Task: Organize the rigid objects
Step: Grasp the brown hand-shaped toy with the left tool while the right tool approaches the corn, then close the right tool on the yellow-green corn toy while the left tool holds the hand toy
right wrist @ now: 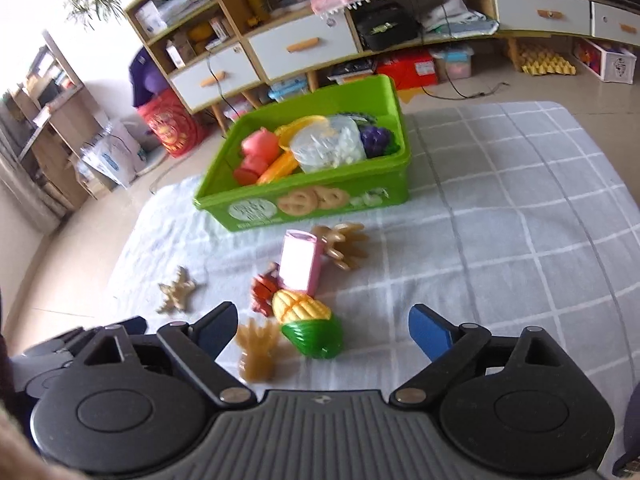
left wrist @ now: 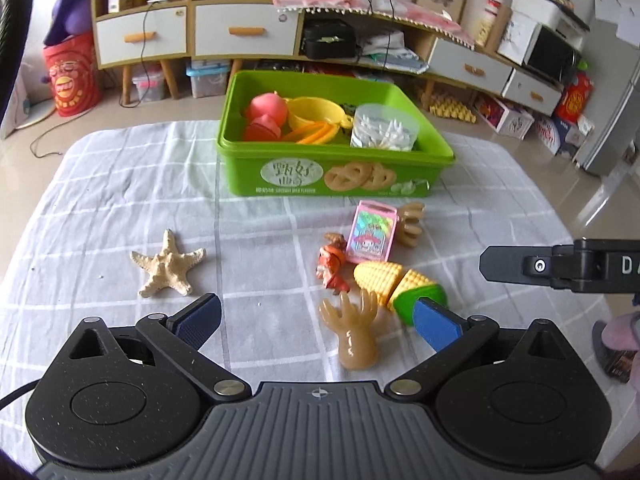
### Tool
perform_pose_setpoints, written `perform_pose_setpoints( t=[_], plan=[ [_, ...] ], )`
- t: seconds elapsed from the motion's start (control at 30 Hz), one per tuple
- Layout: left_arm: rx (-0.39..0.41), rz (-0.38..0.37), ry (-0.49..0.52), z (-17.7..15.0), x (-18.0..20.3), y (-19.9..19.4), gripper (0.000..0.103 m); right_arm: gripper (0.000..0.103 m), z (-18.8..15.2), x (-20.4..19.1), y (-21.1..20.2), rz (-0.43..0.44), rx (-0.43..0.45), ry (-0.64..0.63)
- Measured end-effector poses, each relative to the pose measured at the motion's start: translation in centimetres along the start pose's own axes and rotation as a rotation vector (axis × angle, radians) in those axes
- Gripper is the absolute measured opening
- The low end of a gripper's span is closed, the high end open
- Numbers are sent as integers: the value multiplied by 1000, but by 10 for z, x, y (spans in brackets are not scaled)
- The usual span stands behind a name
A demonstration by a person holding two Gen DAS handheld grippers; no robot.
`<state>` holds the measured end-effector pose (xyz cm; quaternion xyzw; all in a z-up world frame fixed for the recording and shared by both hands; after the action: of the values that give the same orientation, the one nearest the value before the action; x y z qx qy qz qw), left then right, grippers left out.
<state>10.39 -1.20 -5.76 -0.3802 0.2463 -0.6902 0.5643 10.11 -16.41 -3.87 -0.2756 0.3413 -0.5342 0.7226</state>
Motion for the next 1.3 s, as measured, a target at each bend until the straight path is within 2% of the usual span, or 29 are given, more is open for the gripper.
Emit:
perform_pose_setpoints(
  t=[0.2,0.33,0.47,0.6,0.7,0.77,0.83,0.87,0.9,1.0,1.07,1.3],
  plan=[
    [-99,2,-5,-17,3,20,100,71,-11,16,13,-46,-83,59],
    [-176,-8,-52,-27,1,32,94,71,-14,20,19,-60,-112,69],
    [-204,-18,-93,-32,0,38,86,71,-18,22,23,-59,-137,80],
    [-215,-34,-113,-33,4,45,73,71,-19,23,25,-54,-146,92],
    [-200,-41,-110,-33,9,48,69,71,-20,24,29,-48,-158,103],
    [-188,-53,-101,-32,12,49,62,71,-22,23,33,-41,-168,103],
    [-187,-62,-104,-30,14,52,44,71,-25,21,38,-43,-182,95],
    [-188,-61,-108,-29,13,52,41,71,-26,20,41,-46,-188,94],
    [-192,-60,-114,-29,12,52,34,71,-28,20,43,-48,-194,94],
    [-207,-56,-129,-29,7,49,34,71,-27,17,45,-34,-199,95],
    [-208,-20,-120,-30,0,45,34,71,-24,14,43,-16,-170,91],
    [-202,90,-62,-36,-24,28,34,71,-23,3,54,-38,-147,-54]
  ],
)
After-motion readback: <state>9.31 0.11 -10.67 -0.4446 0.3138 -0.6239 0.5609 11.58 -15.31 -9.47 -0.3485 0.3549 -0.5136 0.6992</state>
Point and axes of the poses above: each gripper's, at about its wrist camera, not at the fingertips, and y roughly the way its jaws point, x to its right, z to its top, the point moved 9 cm from there along y, roughly the way its jaws point, and after that the axes turned 11 degrees about -y, right-handed, at the moved point
